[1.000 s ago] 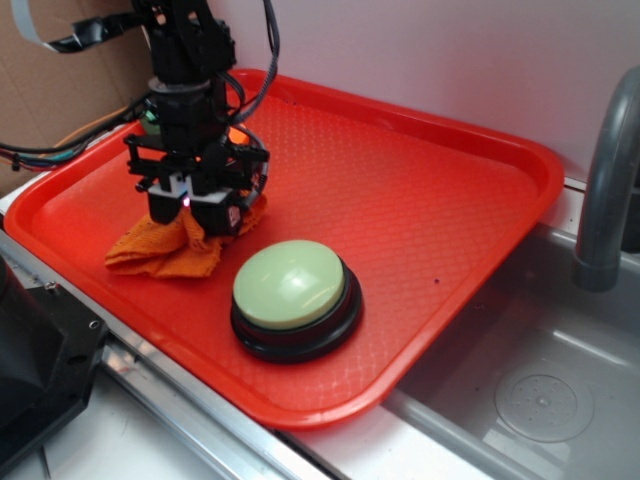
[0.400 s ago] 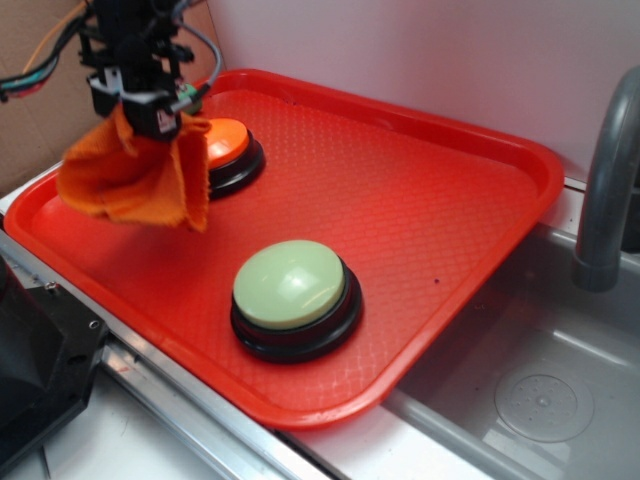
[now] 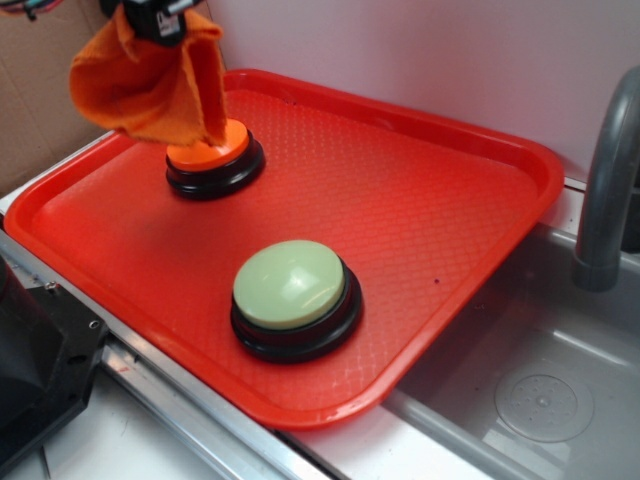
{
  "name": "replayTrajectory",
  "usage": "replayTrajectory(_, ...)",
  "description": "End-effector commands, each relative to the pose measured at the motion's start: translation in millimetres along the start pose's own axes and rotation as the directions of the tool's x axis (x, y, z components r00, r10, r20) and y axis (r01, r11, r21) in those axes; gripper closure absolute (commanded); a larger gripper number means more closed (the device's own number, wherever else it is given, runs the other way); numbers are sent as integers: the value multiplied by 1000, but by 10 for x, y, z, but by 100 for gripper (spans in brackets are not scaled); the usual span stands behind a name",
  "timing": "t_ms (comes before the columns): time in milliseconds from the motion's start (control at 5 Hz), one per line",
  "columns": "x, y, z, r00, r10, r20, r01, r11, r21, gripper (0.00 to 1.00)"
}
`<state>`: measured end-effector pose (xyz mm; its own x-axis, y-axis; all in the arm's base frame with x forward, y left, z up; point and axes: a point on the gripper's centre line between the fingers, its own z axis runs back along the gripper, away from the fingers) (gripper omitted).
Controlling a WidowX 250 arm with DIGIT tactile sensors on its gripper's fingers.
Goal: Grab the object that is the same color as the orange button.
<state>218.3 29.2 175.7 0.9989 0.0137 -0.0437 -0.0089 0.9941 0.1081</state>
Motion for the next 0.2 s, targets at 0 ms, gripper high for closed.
replayTrajectory(0,227,-152,344,990,-77,115,75,997,19,100)
